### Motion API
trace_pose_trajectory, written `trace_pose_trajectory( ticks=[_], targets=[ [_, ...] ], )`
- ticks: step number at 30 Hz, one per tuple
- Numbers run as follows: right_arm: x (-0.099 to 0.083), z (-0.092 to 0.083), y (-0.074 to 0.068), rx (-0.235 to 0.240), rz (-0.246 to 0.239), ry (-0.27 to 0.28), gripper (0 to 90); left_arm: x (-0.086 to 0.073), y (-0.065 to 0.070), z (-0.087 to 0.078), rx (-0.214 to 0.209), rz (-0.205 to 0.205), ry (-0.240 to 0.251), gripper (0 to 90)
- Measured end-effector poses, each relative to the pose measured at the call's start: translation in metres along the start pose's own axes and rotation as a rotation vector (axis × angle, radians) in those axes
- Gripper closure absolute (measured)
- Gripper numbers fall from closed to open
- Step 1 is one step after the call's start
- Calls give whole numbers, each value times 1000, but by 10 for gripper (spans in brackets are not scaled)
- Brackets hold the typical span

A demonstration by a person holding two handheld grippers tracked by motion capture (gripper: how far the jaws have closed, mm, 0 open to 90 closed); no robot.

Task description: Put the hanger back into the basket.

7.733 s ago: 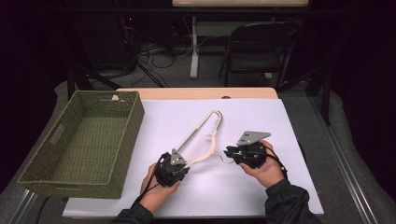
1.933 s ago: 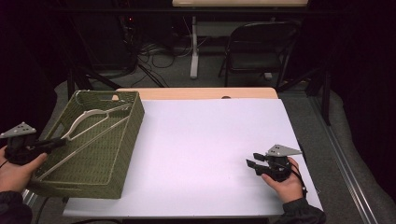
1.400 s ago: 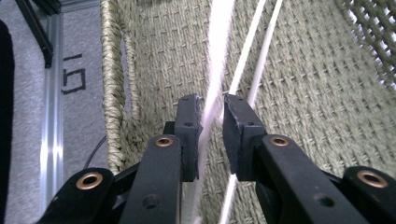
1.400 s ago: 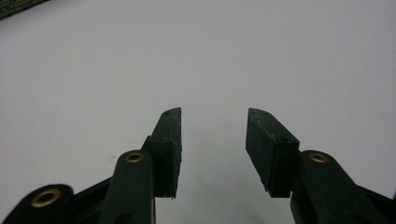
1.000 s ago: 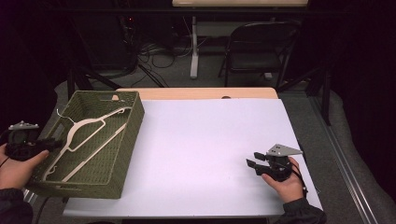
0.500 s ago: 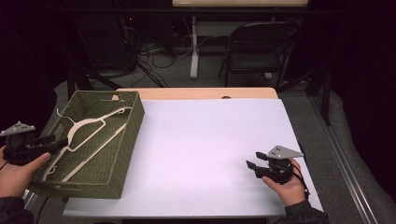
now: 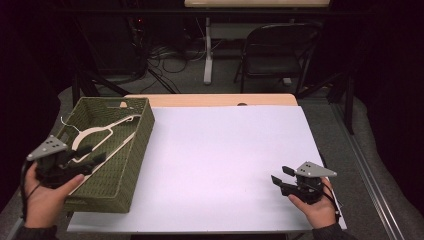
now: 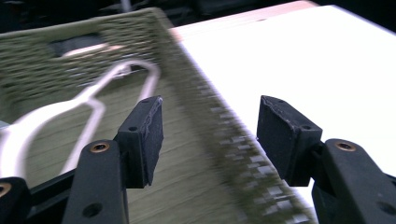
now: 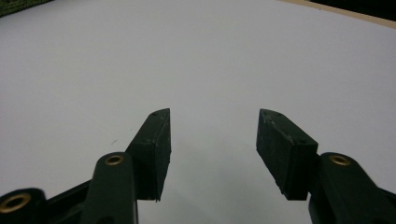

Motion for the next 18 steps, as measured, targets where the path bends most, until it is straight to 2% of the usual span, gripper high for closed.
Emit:
trace_pose_trajectory(
  ticks=[3,7,10,11,15,18],
  targets=[
    [-3,-4,1,-12,9,-2,448,-3,21,19,-38,39,-12,412],
    [-8,-10,1,-19,12,-4,445,-9,45,42,-53,84,-36,412],
    [-12,-14,1,-25,17,0,440,-17,69,65,-92,125,-88,412],
    [-12,-14,1,-25,17,0,440,-17,69,65,-92,125,-88,412],
    [-16,-17,0,-36,23,-7,437,-25,90,85,-143,147,-108,412],
    [-19,-16,1,-44,19,-7,434,-33,97,99,-165,150,-106,410]
  ],
)
Point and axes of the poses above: each handheld gripper's, and its own axes: z roughly forward along the jaws, x roughly out of its top, y roughly to its right, the point moved 3 cm from there along z, roughly forward along the jaws, and after that the axes turned 14 degrees about -x, right-handed, at the moved point
